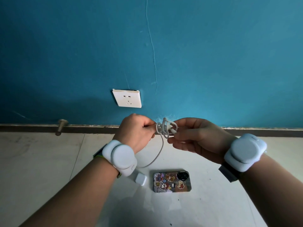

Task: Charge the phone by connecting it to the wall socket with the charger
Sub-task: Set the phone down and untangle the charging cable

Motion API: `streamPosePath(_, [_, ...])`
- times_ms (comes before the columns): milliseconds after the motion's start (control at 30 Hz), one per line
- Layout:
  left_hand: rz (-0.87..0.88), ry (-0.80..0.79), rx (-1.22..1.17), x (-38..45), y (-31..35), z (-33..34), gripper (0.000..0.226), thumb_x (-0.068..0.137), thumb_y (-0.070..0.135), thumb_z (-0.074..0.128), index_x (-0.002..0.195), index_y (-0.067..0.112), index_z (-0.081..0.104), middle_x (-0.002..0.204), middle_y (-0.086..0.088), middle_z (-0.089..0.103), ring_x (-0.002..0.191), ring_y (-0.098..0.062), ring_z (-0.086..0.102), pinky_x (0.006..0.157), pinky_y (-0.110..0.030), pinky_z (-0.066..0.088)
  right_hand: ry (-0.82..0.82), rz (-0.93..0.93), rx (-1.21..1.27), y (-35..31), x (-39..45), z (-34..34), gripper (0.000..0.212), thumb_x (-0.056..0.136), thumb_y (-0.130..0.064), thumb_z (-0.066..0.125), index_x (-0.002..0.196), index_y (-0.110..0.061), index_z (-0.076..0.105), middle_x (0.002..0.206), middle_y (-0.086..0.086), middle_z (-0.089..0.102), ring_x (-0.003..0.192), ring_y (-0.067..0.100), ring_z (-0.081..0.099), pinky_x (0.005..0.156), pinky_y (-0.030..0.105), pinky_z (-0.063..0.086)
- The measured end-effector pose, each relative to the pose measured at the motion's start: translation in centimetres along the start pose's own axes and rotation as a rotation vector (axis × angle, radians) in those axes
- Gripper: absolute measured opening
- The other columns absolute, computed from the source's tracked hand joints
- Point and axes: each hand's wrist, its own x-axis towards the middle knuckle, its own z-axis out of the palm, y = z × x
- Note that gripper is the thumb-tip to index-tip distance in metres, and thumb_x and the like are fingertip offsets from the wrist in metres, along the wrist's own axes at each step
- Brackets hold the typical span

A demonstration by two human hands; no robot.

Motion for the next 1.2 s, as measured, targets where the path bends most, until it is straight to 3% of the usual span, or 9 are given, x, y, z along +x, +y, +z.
streamPosePath(167, [-0.016,-0.017,-0.018,0.2,-0.1,0.2,0.03,0.077,0.042,0.066,0.065,0.015,0.072,0.057,-0.003,0.068,0.059,-0.024,0.066,0.066,-0.039,0.056,-0.017,-0.06,0.007,-0.1,0.0,0.0,0.029,0.067,-0.003,0.074,0.095,-0.01,0.072,0.094,0.015,0.074,0.079,0.021,0.073,0.069,0.027,0.06])
streamPosePath(333, [-0.01,0.004,0.048,0.2,-0.2,0.4,0.028,0.079,0.043,0.067,0.067,0.018,0.071,0.059,0.003,0.068,0.063,-0.02,0.064,0.062,-0.032,0.054,0.033,-0.058,-0.077,-0.1,0.1,0.0,0.013,0.08,-0.008,0.074,0.086,-0.019,0.071,0.086,0.011,0.073,0.072,0.022,0.071,0.066,0.03,0.058])
streamPosePath(467, [-0.041,0.026,0.05,0.2,-0.3,0.4,0.022,0.081,0.033,0.066,0.064,0.018,0.07,0.057,0.008,0.068,0.064,-0.017,0.066,0.063,-0.025,0.052,0.115,-0.075,-0.092,-0.3,0.2,-0.2,0.009,0.084,-0.009,0.072,0.087,-0.017,0.068,0.085,0.01,0.074,0.065,0.021,0.068,0.062,0.03,0.056])
streamPosePath(567, [-0.059,0.026,0.048,0.2,-0.2,0.3,0.027,0.081,0.032,0.066,0.055,0.024,0.064,0.05,0.015,0.06,0.054,-0.01,0.055,0.058,-0.019,0.04,0.172,-0.1,-0.106,-0.1,0.4,-0.2,0.009,0.087,-0.007,0.069,0.088,-0.015,0.067,0.082,0.011,0.073,0.062,0.022,0.065,0.064,0.032,0.055])
streamPosePath(667, [-0.089,0.024,0.024,0.2,-0.2,0.2,0.024,0.082,0.031,0.067,0.06,0.023,0.067,0.043,0.02,0.056,0.05,-0.003,0.051,0.057,-0.018,0.037,0.243,-0.141,-0.114,0.0,0.6,-0.2,0.008,0.088,-0.006,0.066,0.088,-0.014,0.066,0.073,0.009,0.068,0.06,0.022,0.061,0.065,0.034,0.055])
streamPosePath(867, [-0.143,0.06,0.031,0.3,0.0,-0.3,0.02,0.08,0.029,0.067,0.063,0.019,0.07,0.049,0.014,0.059,0.059,-0.013,0.055,0.059,-0.02,0.038,0.322,-0.193,0.01,0.0,1.0,-0.5,0.014,0.092,-0.01,0.062,0.081,-0.018,0.066,0.077,0.003,0.066,0.067,0.023,0.06,0.078,0.046,0.06])
streamPosePath(1033, [-0.151,0.03,0.03,0.5,0.1,-0.3,0.019,0.078,0.027,0.067,0.06,0.021,0.068,0.056,0.012,0.061,0.062,-0.015,0.055,0.062,-0.02,0.039,0.345,-0.157,0.238,-0.2,1.2,-1.0,0.01,0.097,-0.009,0.053,0.095,-0.009,0.063,0.096,0.016,0.073,0.081,0.038,0.073,0.065,0.041,0.061])
streamPosePath(1200, [-0.07,-0.076,0.126,0.4,-0.5,-0.3,0.01,0.081,0.024,0.068,0.082,0.027,0.077,0.067,0.018,0.063,0.07,-0.011,0.058,0.064,-0.015,0.039,0.395,-0.141,0.376,-0.4,1.2,-1.8,0.016,0.098,-0.011,0.045,0.105,-0.004,0.058,0.095,0.021,0.075,0.082,0.042,0.073,0.061,0.043,0.059])
